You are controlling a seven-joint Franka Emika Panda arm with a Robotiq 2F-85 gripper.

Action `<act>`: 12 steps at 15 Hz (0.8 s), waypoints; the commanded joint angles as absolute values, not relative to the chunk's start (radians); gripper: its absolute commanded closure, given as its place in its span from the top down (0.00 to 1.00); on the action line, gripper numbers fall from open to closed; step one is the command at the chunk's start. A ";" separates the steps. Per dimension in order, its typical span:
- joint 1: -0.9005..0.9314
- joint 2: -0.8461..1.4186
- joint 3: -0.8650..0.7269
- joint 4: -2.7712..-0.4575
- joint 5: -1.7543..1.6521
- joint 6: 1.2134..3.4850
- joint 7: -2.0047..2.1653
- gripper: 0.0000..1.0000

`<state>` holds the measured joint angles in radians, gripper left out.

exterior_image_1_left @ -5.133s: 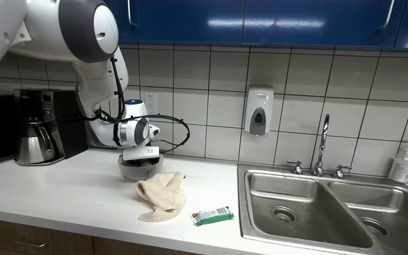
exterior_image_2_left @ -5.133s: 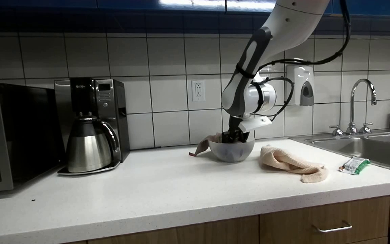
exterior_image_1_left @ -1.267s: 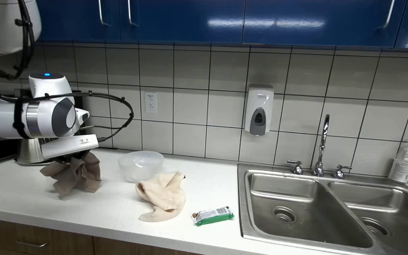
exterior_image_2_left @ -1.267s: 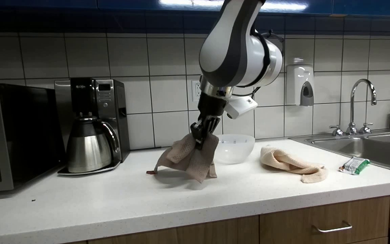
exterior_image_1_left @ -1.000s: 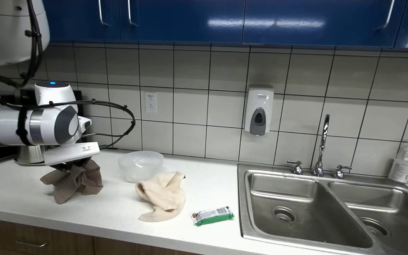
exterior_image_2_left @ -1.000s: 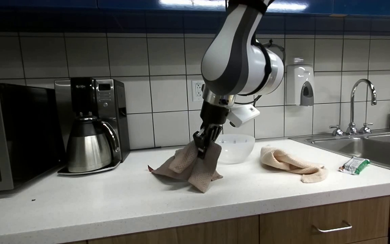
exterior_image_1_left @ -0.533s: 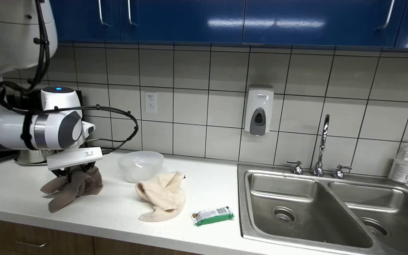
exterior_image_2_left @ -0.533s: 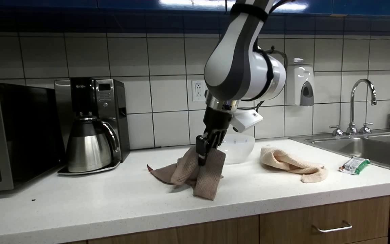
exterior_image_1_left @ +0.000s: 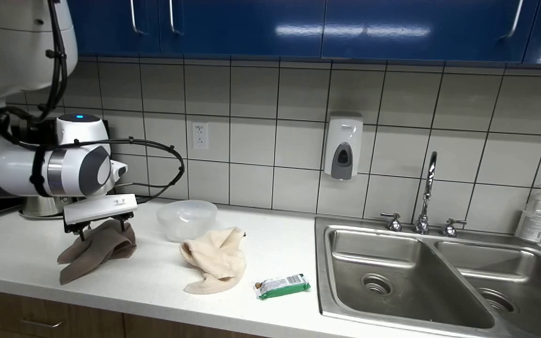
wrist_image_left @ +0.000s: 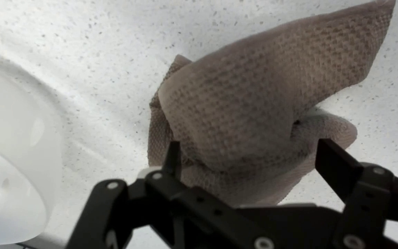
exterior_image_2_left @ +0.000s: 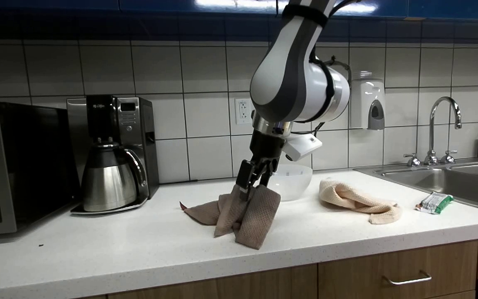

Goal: Remove the towel from the bowl and place it on the table

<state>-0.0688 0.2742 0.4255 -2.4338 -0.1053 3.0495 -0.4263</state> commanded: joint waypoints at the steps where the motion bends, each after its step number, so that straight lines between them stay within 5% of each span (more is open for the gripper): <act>1: -0.085 0.226 0.447 -2.432 -0.090 2.987 -0.434 1.00; 12: -0.014 0.052 0.400 -2.453 0.103 2.702 -0.433 1.00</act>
<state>-0.0634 0.1474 0.4441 -2.4307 0.0331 2.8056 -0.4249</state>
